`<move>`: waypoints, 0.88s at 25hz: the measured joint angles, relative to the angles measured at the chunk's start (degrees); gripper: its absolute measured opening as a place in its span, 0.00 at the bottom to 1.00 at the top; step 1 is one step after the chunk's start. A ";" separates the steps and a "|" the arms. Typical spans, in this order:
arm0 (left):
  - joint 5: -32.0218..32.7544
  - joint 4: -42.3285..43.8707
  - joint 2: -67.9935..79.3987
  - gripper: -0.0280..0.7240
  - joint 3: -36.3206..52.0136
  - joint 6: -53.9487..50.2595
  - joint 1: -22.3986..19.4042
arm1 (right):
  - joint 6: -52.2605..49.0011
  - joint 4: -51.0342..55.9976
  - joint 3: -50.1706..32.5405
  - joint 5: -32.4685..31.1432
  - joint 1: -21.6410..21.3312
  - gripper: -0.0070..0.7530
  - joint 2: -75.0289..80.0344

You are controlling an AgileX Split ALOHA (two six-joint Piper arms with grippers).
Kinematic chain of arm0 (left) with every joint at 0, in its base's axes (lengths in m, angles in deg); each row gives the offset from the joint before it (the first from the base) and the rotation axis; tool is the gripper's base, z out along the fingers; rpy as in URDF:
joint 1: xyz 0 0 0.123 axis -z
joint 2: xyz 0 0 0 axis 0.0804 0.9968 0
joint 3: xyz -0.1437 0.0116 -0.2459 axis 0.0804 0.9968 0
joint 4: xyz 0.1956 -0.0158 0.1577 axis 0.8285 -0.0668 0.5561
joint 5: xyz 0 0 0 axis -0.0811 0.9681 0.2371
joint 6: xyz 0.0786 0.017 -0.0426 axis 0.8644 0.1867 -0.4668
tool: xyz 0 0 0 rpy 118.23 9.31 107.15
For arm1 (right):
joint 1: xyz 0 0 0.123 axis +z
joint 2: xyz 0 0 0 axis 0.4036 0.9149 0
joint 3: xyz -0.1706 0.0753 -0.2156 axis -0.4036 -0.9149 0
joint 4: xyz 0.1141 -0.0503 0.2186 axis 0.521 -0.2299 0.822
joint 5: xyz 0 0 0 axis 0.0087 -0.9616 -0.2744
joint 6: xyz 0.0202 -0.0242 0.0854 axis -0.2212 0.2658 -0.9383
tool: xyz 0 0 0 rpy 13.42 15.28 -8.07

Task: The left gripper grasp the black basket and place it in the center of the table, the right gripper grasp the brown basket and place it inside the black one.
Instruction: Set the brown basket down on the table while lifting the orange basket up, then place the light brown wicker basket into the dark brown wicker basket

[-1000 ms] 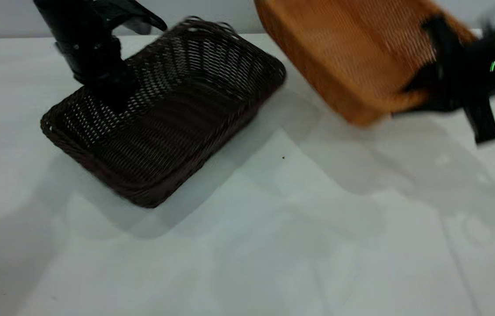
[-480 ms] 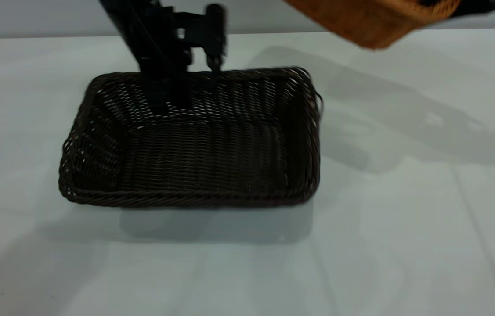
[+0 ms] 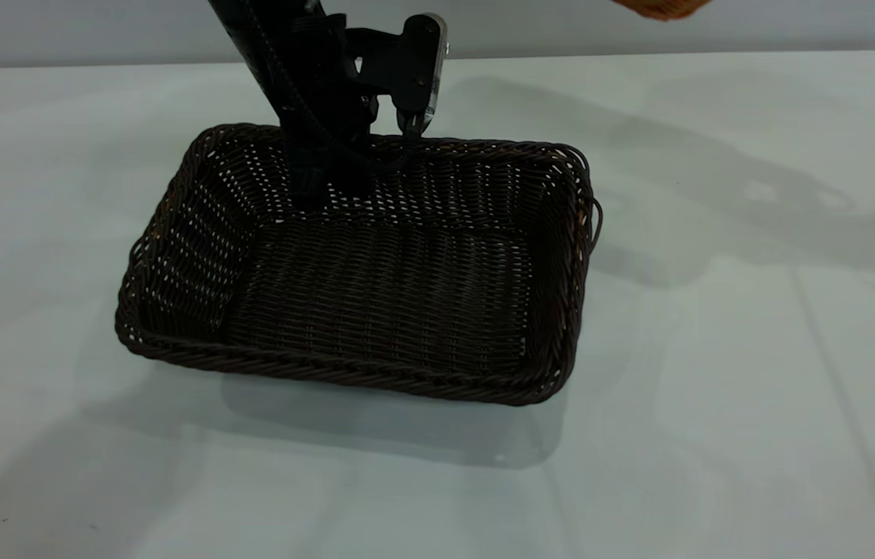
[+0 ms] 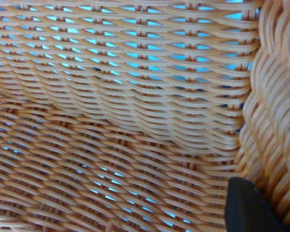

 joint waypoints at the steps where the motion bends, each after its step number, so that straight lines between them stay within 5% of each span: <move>1: 0.16 -0.85 0.00 0.22 0.00 -0.06 0.00 | 0.00 -0.54 0.00 -0.28 0.00 0.10 0.00; 10: 4.80 -5.20 -2.25 0.66 0.09 -7.77 0.15 | -0.26 -0.99 0.00 0.08 -0.70 0.11 0.00; 18: 18.32 -5.20 -18.05 0.71 0.26 -7.85 0.15 | -4.76 -0.99 0.00 6.08 -8.09 0.11 0.05; 22: 25.61 -5.03 -28.21 0.71 0.36 -7.85 0.15 | -4.75 -1.13 0.00 4.43 -8.09 0.11 0.11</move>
